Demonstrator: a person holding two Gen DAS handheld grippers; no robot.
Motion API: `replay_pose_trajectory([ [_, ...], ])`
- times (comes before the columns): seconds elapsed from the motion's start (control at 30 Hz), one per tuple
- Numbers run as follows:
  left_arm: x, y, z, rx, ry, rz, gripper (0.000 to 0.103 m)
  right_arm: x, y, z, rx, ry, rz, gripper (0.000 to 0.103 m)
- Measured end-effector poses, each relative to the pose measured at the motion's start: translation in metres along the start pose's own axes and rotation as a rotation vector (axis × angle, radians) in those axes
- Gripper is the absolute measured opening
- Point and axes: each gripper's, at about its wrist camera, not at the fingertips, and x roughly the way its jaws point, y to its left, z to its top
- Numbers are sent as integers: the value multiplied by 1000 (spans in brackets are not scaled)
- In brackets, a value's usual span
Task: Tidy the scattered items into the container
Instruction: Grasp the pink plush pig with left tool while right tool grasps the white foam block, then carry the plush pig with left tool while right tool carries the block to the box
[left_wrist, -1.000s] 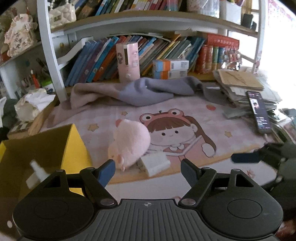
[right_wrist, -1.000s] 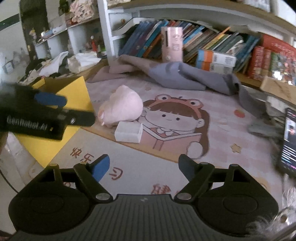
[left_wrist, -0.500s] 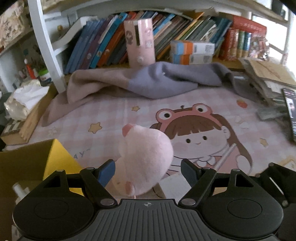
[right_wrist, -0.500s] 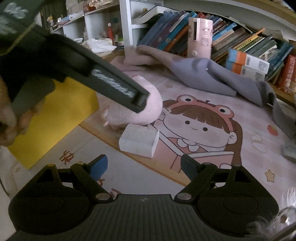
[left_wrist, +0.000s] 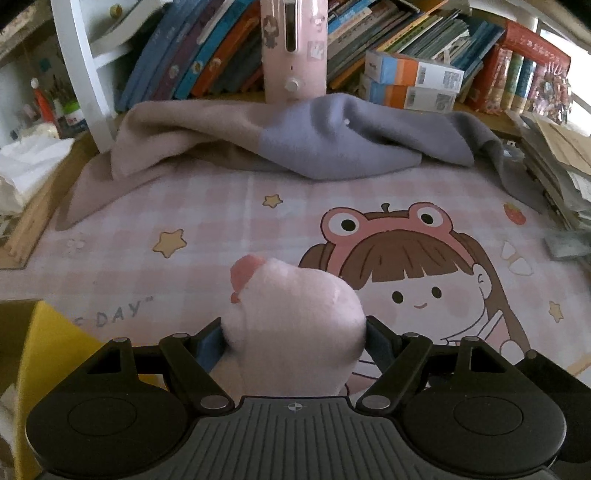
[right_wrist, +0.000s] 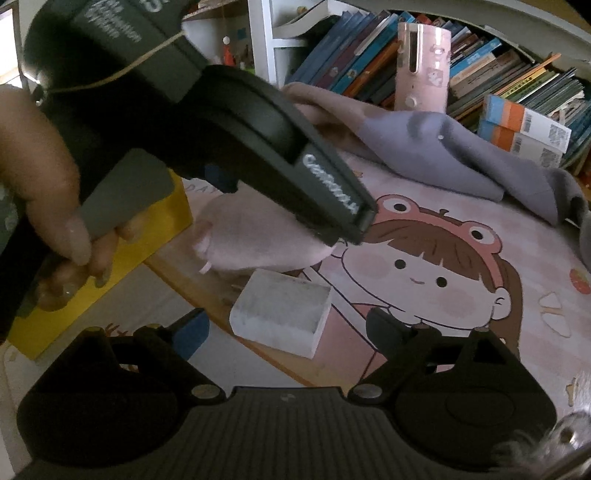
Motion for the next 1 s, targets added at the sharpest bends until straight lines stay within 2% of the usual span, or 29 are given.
replay_pose_trajectory([
  [0.13, 8, 2, 1, -18, 13, -3, 77, 7, 0, 0, -4, 14, 11, 89],
  [0.23, 10, 1, 1, -15, 12, -6, 74, 10, 1, 0, -11, 12, 4, 82],
  [0.4, 10, 1, 0, -7, 5, -4, 73, 15, 1, 2, -42, -13, -16, 64],
  [0.67, 2, 2, -2, -26, -3, 12, 69, 9, -6, 1, -30, -11, -24, 63],
  [1.0, -33, -6, -3, -55, -81, -42, 69, -23, -23, -8, 20, -16, -59, 62],
])
